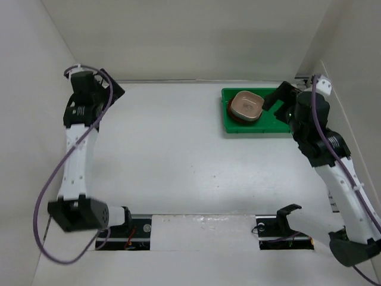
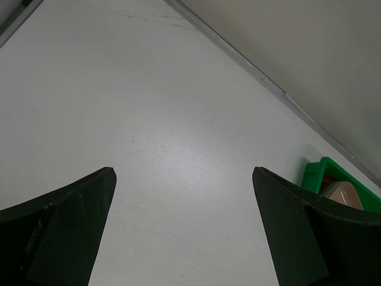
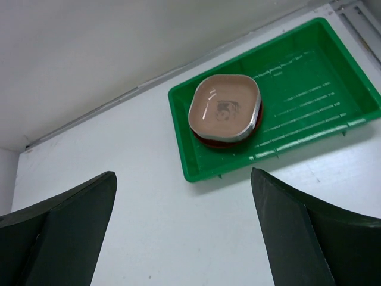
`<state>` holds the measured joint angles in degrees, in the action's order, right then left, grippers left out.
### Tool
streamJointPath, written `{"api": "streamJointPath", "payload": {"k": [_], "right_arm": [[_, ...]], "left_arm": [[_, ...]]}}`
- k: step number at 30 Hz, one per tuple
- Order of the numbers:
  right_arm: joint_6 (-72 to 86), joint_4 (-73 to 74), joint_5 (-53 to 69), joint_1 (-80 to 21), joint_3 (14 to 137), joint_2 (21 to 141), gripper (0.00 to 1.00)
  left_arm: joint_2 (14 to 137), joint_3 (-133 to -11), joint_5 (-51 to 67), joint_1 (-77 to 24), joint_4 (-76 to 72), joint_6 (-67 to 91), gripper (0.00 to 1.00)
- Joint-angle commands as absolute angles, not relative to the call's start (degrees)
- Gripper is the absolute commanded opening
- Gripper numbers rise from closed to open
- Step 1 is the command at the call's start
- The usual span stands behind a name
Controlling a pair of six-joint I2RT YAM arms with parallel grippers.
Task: Place the plates into the plastic bin on the countertop
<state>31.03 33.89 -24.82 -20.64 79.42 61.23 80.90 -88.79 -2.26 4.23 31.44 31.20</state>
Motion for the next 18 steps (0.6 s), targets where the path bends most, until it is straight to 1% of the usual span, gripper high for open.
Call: {"api": "streamJointPath", "payload": {"k": [1,3,7,10,14,18], "right_arm": [[33.5,37.4,-30.3,-22.9,76.3,54.0,1.0],[33.5,39.5,-28.7,-25.0,74.1,50.7,1.0],[34.6,42.8,-27.4,-28.7,70.7,42.4,1.0],[35.2,44.4,-26.3,-30.1,67.7,38.6,1.0],[35.7,43.4,-25.8,-32.2,64.7,32.0,1.0],[35.7,42.8,-27.2,-34.9,64.2,31.4,1.0]], "left_arm": [[65.8,-79.7,-1.9,4.4,26.9,29.2,1.0],[57.2,-71.6,-2.6,4.4,25.2,29.2,1.0],[48.0,-63.5,-5.4,4.4,27.2,29.2,1.0],[41.6,-58.4,-5.4,4.4,27.2,29.7,1.0],[38.4,-54.4,-6.8,4.4,26.6,29.2,1.0],[39.0,-52.6,-6.8,4.4,25.9,29.2,1.0]]}}
